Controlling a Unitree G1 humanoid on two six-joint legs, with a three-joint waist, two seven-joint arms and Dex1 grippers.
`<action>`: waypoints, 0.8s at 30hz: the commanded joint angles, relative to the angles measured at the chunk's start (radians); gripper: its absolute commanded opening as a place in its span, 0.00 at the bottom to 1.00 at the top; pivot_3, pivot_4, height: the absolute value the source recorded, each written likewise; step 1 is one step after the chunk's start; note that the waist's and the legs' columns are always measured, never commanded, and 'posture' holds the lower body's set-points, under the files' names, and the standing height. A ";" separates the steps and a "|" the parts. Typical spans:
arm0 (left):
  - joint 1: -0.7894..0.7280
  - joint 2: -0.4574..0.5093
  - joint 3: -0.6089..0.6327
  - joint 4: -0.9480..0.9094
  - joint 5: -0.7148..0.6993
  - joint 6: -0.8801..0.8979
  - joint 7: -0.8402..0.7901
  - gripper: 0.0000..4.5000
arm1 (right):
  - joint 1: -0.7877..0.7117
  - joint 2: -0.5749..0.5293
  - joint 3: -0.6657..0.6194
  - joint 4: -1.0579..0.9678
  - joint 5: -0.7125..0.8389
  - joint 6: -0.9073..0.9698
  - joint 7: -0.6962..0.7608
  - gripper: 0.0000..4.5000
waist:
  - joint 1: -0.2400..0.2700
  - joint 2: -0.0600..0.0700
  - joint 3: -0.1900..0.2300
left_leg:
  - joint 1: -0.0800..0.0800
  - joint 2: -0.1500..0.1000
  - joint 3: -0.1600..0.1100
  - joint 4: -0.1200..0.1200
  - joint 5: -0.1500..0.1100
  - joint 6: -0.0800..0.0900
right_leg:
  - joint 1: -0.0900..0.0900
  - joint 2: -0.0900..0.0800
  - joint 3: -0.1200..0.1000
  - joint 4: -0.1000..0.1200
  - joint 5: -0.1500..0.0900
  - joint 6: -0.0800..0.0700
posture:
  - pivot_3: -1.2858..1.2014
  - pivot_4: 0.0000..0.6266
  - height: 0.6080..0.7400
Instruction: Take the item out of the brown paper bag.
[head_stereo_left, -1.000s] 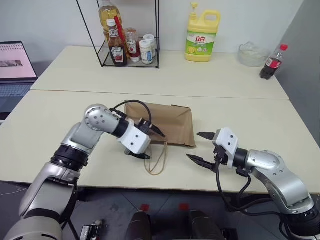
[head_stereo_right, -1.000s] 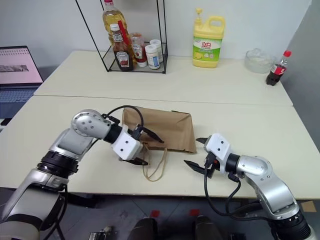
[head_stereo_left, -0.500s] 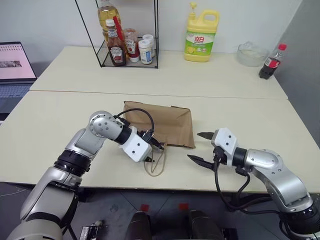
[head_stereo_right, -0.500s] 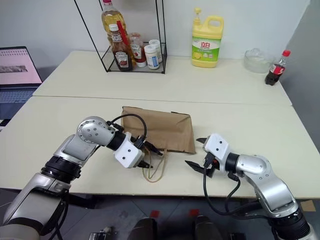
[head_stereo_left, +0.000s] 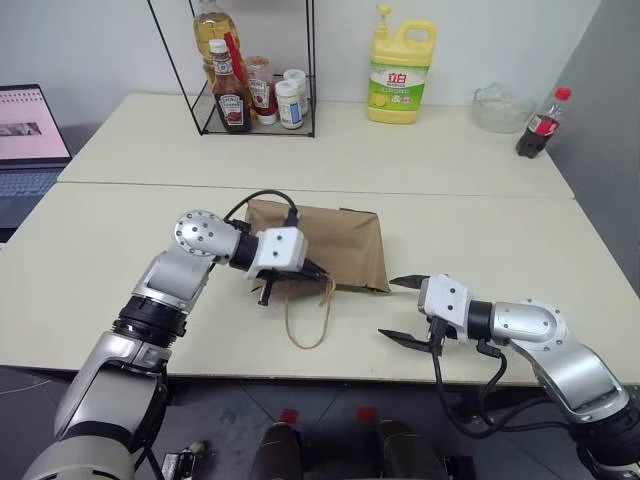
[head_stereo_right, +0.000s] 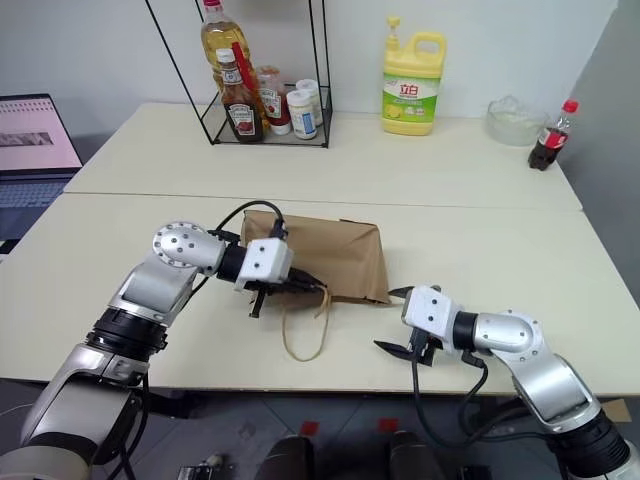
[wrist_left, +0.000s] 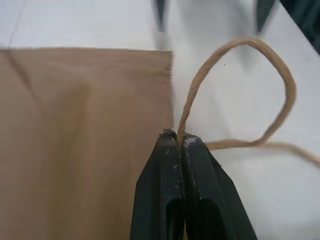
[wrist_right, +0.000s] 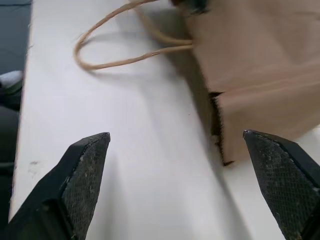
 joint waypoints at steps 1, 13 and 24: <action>-0.030 -0.008 0.061 -0.056 -0.072 0.185 0.040 0.01 | -0.005 0.000 0.032 -0.005 -0.046 -0.124 0.028 1.00 | 0.000 0.000 0.000 | 0.000 0.000 0.000 0.000 0.000 0.000 | 0.000 0.000 0.000 0.000 0.000 0.000 | 0.52 0.24 1.00; -0.054 -0.020 0.109 -0.107 -0.153 0.472 0.118 0.01 | -0.090 0.018 0.123 0.319 -0.455 -0.895 -0.177 1.00 | 0.002 0.000 0.000 | 0.002 0.000 0.000 0.000 0.000 0.000 | 0.002 0.000 0.000 0.000 0.000 0.000 | 0.52 0.24 1.00; -0.056 -0.028 0.104 -0.109 -0.150 0.464 0.132 0.01 | -0.244 0.166 0.187 0.594 -0.766 -1.099 -0.461 1.00 | 0.001 0.000 0.000 | 0.006 0.000 0.000 0.000 0.002 -0.003 | 0.005 0.000 0.000 0.000 0.000 0.000 | 0.52 0.24 1.00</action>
